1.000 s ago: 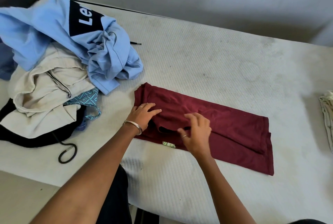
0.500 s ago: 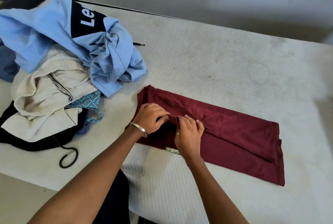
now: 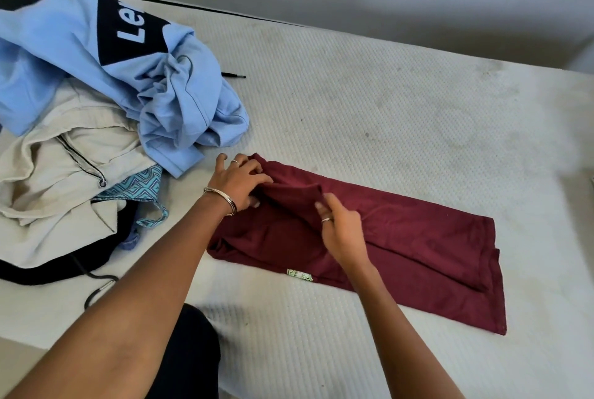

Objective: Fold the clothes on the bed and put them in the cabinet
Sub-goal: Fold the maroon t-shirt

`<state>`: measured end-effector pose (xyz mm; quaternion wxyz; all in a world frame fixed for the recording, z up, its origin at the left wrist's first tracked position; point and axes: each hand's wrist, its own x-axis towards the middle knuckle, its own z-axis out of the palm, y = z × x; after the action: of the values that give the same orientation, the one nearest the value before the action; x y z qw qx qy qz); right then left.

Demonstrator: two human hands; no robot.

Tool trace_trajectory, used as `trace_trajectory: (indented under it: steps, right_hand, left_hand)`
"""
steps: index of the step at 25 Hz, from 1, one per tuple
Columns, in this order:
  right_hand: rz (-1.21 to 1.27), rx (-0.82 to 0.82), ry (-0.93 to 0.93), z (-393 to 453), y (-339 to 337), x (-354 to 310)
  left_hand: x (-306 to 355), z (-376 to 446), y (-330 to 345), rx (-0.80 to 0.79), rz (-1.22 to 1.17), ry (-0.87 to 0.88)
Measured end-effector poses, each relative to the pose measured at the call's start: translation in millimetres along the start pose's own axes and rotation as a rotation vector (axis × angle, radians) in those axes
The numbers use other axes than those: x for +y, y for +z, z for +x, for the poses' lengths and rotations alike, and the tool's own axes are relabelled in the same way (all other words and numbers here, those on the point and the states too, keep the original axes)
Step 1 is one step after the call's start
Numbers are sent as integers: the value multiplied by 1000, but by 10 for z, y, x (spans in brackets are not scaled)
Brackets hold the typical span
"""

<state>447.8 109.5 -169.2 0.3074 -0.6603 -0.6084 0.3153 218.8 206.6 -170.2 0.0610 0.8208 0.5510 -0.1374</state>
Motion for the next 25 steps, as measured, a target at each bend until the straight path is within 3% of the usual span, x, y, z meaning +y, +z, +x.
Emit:
trace_trajectory:
  steps: [3, 5, 8, 11, 13, 15, 18, 23, 25]
  right_hand:
    - [181, 145, 281, 289, -183, 219]
    - [222, 127, 495, 459, -247, 399]
    - [232, 125, 601, 431, -249, 457]
    - [245, 78, 542, 282, -234, 371]
    - [220, 92, 485, 142, -185, 350]
    - [253, 209, 465, -12, -153, 322]
    - [256, 258, 422, -156, -84, 305]
    - [-275, 385, 196, -80, -57, 212]
    - [-377, 261, -4, 2, -30, 192]
  left_hand:
    - [7, 96, 4, 83, -23, -102]
    - [46, 167, 22, 145, -93, -203]
    - [191, 192, 96, 269, -166, -390]
    - [482, 131, 154, 504, -159, -444]
    - [678, 68, 238, 562, -261, -221]
    - [842, -19, 337, 569, -263, -9]
    - [943, -67, 417, 496, -253, -33]
    - [957, -85, 423, 330, -156, -29]
    - [935, -103, 449, 228, -196, -6]
